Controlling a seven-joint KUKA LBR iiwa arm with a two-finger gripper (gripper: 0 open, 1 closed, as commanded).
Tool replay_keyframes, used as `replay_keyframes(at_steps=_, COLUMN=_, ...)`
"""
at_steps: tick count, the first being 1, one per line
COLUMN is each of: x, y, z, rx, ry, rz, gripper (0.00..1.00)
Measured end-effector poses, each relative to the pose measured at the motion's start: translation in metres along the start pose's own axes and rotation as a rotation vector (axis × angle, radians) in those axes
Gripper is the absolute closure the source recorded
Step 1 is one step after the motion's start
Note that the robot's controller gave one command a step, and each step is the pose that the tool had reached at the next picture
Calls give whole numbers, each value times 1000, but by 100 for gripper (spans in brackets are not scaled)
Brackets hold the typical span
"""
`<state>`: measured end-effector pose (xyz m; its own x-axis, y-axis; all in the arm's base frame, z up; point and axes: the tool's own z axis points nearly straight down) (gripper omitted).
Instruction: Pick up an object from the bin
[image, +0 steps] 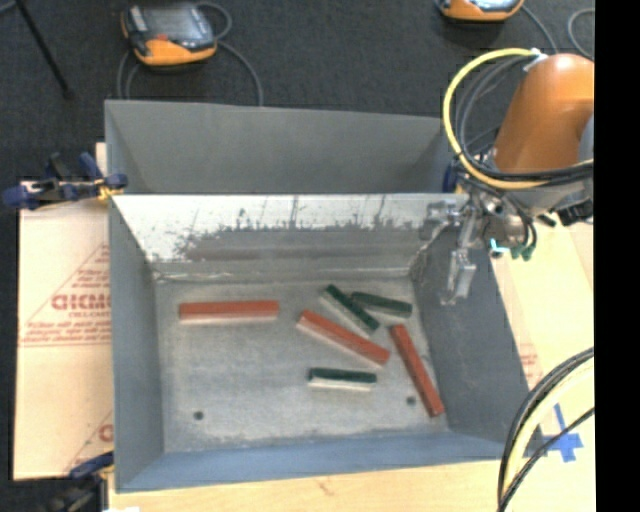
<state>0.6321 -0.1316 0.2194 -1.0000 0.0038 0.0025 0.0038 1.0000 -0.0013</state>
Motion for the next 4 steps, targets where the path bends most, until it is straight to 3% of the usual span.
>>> replay_keyframes(at_steps=1, x=-2, y=0, z=-5, rx=1, ry=-8, rz=-2, gripper=0)
replay_keyframes(at_steps=2, x=-5, y=6, z=50, rx=2, ry=-14, rz=-26, gripper=0)
replay_keyframes(at_steps=3, x=-14, y=32, z=116, rx=-1, ry=-11, rz=111, gripper=0)
replay_keyframes(at_steps=4, x=12, y=34, z=139, rx=-1, ry=-7, rz=151, gripper=0)
